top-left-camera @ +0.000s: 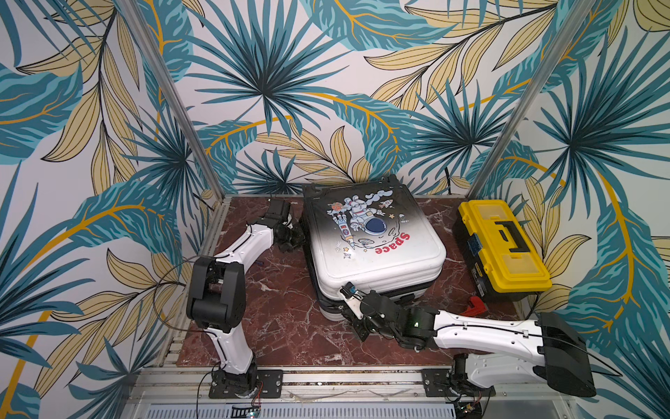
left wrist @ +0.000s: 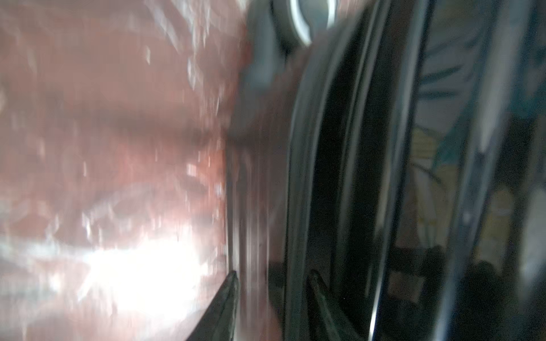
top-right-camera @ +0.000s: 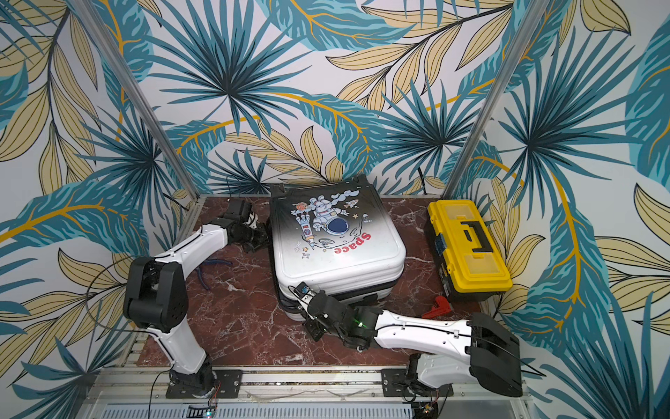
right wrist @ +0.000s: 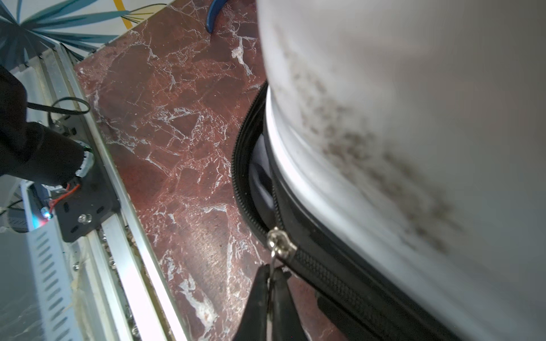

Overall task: Close the suitcase zippers
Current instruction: Zip the zipper on the suitcase, then adjust the suitcase at the center of the board.

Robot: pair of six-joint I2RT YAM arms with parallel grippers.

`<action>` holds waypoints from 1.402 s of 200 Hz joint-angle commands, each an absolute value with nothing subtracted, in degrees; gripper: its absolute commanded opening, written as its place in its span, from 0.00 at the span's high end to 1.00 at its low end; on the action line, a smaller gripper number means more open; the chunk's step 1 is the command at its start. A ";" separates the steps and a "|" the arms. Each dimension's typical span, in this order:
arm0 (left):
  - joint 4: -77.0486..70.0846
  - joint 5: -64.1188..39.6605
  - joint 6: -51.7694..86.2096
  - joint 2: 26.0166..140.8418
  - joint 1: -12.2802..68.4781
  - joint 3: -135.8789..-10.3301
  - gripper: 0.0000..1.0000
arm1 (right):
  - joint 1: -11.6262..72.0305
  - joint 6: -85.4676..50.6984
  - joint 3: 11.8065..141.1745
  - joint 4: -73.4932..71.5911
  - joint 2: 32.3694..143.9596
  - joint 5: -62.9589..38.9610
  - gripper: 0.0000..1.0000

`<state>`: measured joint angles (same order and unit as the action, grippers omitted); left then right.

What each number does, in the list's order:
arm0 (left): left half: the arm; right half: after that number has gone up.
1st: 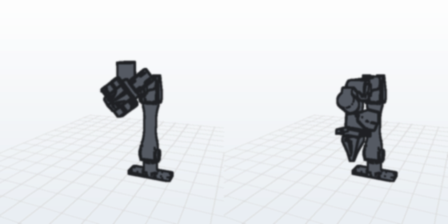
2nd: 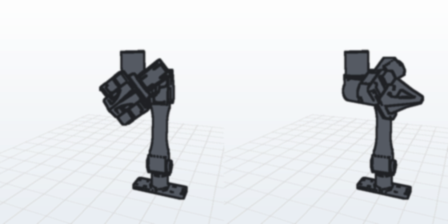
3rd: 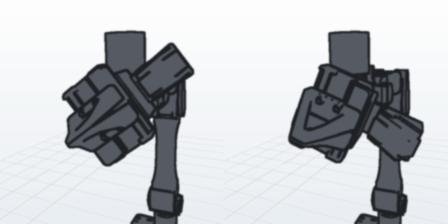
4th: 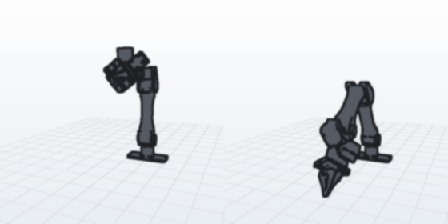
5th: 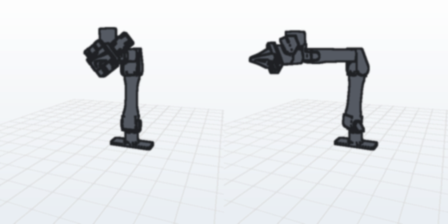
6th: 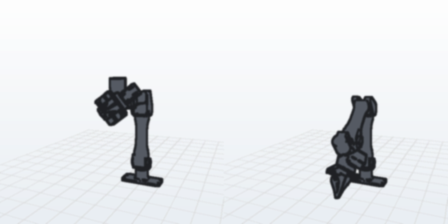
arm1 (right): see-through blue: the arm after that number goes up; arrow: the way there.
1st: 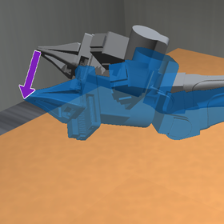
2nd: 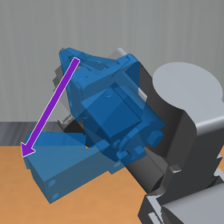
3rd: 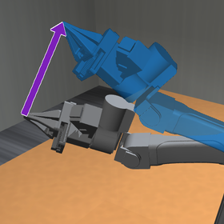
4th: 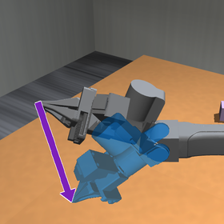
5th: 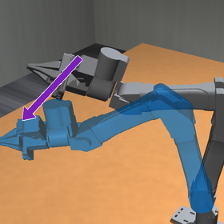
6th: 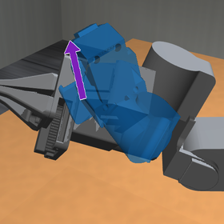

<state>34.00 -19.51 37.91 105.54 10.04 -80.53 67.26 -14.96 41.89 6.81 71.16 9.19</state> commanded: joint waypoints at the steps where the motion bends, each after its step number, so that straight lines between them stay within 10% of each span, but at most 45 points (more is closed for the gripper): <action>1: 34.18 -21.25 34.18 108.78 9.98 -85.02 0.71 | 68.03 -16.40 40.91 9.79 68.12 9.03 0.75; 45: 35.25 -19.84 32.44 110.66 8.50 -86.66 1.00 | 68.06 -25.20 40.71 17.02 60.39 11.62 0.36; 93: 35.37 -18.00 32.25 106.52 6.86 -82.36 1.00 | 68.05 -45.16 41.84 27.67 50.88 22.34 0.13; 149: 33.82 -16.62 35.66 93.17 6.76 -68.32 1.00 | 62.63 -54.92 39.92 21.02 44.70 29.30 0.13; 280: 19.03 -5.64 75.96 71.74 34.89 -49.65 0.85 | 26.81 -37.51 53.46 9.85 69.48 -8.25 0.17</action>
<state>29.89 2.59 70.11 74.46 24.99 -47.24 29.50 -45.84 50.59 14.98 62.85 8.78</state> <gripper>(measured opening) 0.148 0.834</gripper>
